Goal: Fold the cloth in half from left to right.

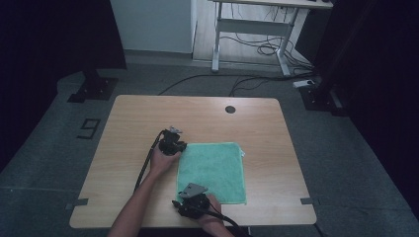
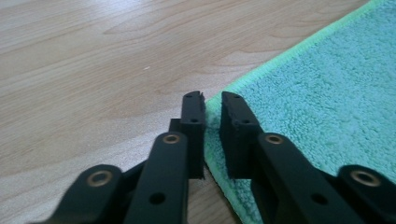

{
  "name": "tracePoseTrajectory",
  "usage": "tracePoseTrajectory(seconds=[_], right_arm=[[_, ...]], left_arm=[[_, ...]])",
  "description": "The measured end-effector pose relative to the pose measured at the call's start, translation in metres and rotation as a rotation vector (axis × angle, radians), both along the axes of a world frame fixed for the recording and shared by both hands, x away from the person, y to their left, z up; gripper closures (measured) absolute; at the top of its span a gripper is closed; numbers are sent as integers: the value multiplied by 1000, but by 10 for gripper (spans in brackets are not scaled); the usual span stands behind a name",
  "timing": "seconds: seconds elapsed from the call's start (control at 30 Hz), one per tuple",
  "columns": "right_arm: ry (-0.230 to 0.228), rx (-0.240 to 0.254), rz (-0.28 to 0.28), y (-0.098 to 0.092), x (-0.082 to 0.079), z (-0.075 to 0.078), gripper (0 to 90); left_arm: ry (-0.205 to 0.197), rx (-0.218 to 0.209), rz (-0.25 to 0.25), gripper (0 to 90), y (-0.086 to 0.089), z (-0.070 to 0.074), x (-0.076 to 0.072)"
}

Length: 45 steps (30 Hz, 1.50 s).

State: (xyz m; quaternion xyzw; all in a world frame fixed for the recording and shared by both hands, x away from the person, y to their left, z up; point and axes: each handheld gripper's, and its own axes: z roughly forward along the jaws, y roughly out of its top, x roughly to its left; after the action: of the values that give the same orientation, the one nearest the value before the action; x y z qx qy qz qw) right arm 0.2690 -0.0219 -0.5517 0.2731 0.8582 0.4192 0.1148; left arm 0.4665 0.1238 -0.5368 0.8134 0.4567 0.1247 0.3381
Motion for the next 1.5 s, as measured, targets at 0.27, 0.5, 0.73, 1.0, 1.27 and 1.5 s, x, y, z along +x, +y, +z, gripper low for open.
tracePoseTrajectory(seconds=[0.27,0.5,0.73,1.0,1.27,1.5], right_arm=[[-51,12,-26,-1,-4,2,874],[-15,62,-21,-6,-3,8,884],[-25,139,-27,-20,-4,28,885],[-22,189,-31,-29,-5,37,885],[-45,215,-11,-26,-10,43,885],[-57,230,-18,-27,-12,48,885]], left_arm=[[-30,-15,-17,885,-1,10,-4],[-44,-34,-25,888,1,26,-9],[-72,-84,-27,886,3,45,-16],[-73,-77,-45,889,3,52,-19],[-98,-90,-63,890,2,68,-24],[-102,-103,-63,891,7,74,-29]])
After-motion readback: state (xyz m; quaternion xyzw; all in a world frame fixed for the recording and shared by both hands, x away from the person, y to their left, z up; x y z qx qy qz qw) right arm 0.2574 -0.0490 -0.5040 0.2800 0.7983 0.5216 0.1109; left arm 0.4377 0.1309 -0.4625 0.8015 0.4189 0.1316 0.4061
